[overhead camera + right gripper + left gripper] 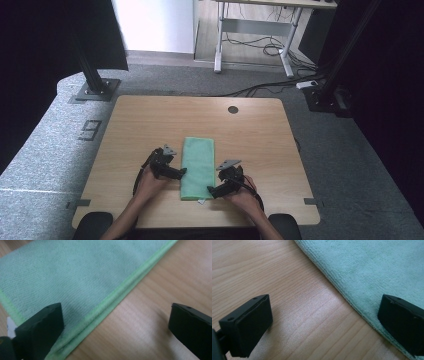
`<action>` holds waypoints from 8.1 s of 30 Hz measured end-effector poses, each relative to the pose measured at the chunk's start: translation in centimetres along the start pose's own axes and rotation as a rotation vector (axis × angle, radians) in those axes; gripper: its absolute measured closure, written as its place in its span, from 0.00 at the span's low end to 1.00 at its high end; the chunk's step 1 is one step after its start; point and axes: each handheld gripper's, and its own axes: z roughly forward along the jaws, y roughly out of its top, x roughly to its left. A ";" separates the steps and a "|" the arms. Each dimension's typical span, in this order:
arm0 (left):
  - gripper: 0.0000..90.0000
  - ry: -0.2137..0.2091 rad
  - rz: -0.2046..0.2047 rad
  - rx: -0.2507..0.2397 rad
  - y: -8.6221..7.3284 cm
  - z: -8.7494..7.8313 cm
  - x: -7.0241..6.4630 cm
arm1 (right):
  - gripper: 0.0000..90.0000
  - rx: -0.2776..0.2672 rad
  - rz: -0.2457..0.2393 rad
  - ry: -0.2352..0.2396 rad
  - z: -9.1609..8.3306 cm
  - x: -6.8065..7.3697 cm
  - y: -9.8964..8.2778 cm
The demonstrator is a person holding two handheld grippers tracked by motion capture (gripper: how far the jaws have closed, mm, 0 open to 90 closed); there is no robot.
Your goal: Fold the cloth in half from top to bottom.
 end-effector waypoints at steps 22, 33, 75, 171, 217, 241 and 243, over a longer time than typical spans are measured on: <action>0.00 0.001 -0.006 -0.008 -0.1 0.0 0.0 | 0.28 -0.096 0.036 -0.071 1.8 -6.4 7.7; 0.00 0.001 -0.005 -0.009 -0.1 0.0 -0.1 | 0.50 -0.078 0.034 -0.068 4.0 -8.8 10.5; 0.00 0.011 -0.012 -0.006 0.0 0.1 -0.2 | 0.95 -0.122 -0.070 0.053 1.8 -7.6 11.5; 0.05 -0.119 0.124 -0.016 1.0 -3.1 -1.0 | 0.50 -0.161 -0.044 0.137 -4.7 -0.7 0.4; 0.00 -0.065 0.038 0.015 -4.3 -3.9 -4.8 | 0.16 -0.054 0.009 0.001 -1.2 1.5 -1.8; 0.00 -0.048 0.019 -0.016 -1.5 -1.2 -1.8 | 0.00 -0.100 0.085 -0.080 1.1 -2.2 -0.2; 0.00 -0.046 0.017 -0.015 -1.2 -0.9 -1.5 | 0.00 -0.106 0.089 -0.086 1.3 -2.6 0.0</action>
